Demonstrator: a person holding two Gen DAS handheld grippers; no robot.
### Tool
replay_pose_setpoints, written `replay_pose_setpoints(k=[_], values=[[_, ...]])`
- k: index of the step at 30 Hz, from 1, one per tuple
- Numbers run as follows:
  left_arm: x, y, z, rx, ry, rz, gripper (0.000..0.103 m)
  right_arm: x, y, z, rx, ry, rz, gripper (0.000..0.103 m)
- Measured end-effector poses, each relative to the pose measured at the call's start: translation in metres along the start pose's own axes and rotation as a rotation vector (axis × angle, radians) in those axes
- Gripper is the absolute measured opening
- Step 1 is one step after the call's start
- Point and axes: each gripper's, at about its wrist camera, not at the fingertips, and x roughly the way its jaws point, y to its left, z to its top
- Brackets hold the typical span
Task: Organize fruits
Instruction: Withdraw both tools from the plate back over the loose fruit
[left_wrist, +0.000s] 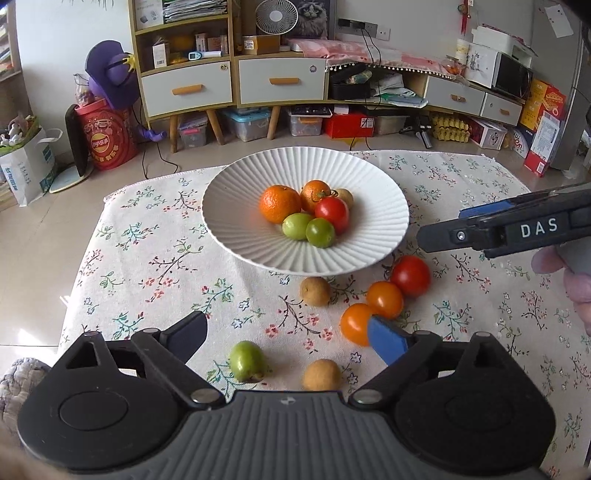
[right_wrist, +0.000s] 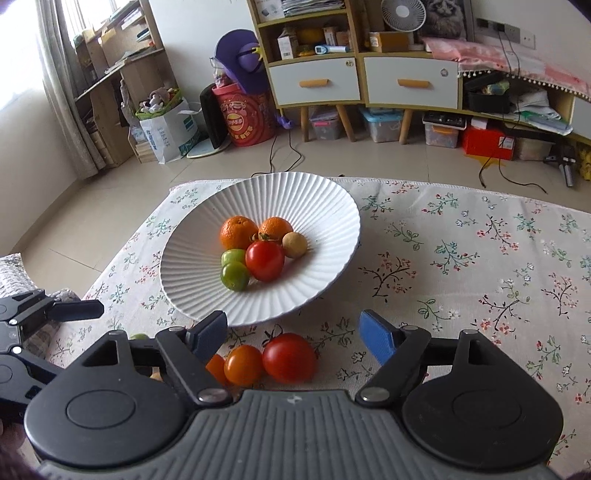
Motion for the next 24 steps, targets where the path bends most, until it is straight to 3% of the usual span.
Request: replay_pose_setpoints(k=[4, 11, 24], values=[[-0.005, 0.003, -0.011, 0.016, 0.009, 0.014, 0.096, -0.005, 0.008, -0.012, -0.050, 0.006, 0.017, 0.090], [-0.010, 0.008, -0.027, 0.026, 0.031, 0.018, 0.098, -0.008, 0.017, -0.035, -0.104, 0.048, 0.044, 0.091], [-0.013, 0.017, -0.057, 0.054, 0.031, 0.026, 0.099, -0.018, 0.034, -0.071, -0.249, -0.003, 0.051, 0.095]])
